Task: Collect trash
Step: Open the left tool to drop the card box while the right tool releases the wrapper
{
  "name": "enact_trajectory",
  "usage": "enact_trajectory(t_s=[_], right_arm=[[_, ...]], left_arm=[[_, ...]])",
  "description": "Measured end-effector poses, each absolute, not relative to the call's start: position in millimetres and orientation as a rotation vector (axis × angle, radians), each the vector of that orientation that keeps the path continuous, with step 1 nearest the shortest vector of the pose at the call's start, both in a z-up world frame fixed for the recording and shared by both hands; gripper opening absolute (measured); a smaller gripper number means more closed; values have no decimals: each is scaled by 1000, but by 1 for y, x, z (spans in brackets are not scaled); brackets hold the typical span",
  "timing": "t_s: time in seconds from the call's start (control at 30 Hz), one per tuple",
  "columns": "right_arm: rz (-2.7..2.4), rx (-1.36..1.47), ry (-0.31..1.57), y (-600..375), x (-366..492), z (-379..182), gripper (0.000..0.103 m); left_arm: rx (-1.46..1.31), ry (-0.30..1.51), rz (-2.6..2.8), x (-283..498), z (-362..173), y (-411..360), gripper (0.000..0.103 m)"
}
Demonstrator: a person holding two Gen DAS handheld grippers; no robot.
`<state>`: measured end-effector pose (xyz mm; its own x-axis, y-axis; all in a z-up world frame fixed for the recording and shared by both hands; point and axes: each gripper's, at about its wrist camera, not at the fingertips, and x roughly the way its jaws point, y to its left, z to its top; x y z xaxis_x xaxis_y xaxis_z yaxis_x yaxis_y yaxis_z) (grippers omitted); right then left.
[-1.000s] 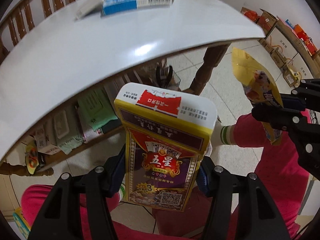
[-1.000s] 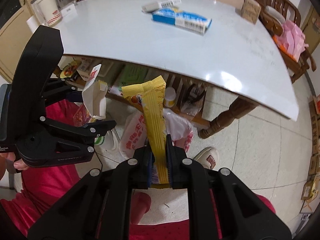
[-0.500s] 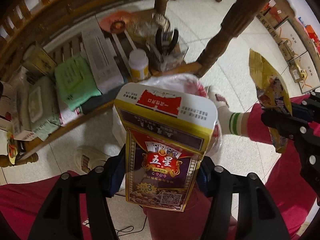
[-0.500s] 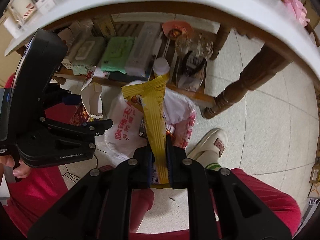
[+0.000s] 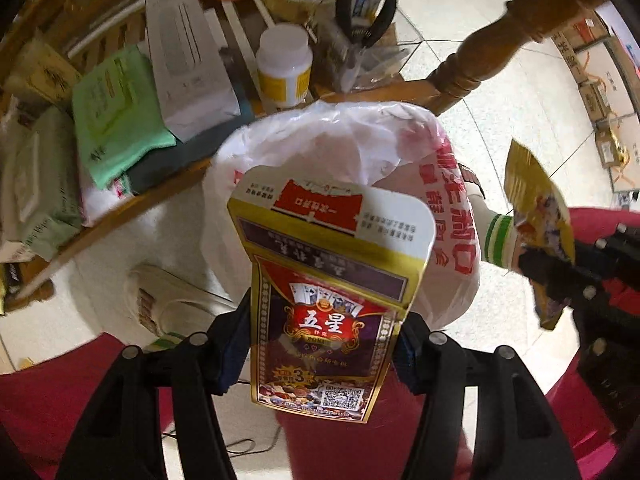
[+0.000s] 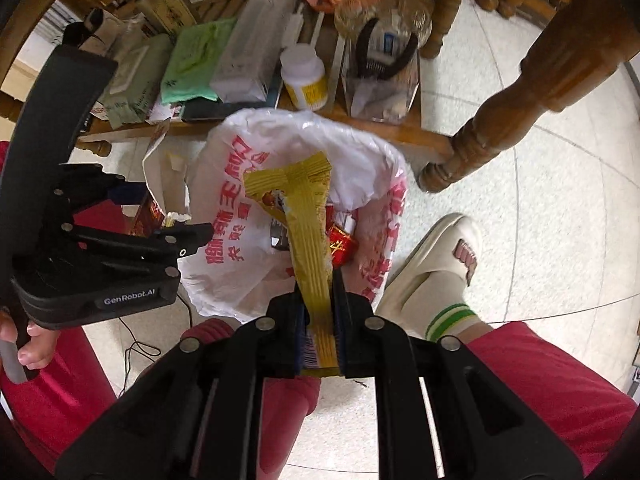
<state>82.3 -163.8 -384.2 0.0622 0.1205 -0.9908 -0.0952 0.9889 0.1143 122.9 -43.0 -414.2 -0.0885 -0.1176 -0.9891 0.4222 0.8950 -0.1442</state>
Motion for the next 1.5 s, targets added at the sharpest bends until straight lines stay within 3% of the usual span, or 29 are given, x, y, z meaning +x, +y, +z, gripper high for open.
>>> enact_trajectory(t_s=[0.33, 1.07, 1.13, 1.17, 1.2, 1.27, 1.5], right_arm=[[169, 75, 1564, -162, 99, -425, 12], [193, 112, 1626, -158, 105, -448, 13], [194, 109, 1623, -157, 106, -447, 16], [194, 109, 1620, -157, 106, -446, 28], [193, 107, 1616, -156, 106, -446, 47], [180, 96, 1602, -157, 106, -443, 53], [186, 104, 1593, -157, 107, -439, 53]], left_arm=[[192, 1692, -407, 135, -457, -42, 58], [176, 1738, -392, 145, -468, -41, 62], [182, 1736, -394, 144, -468, -41, 62], [189, 1733, -392, 144, -468, -41, 62], [193, 1733, -392, 143, -468, -41, 62], [199, 1737, -381, 144, -468, -40, 65], [189, 1732, -379, 145, -462, -37, 65]])
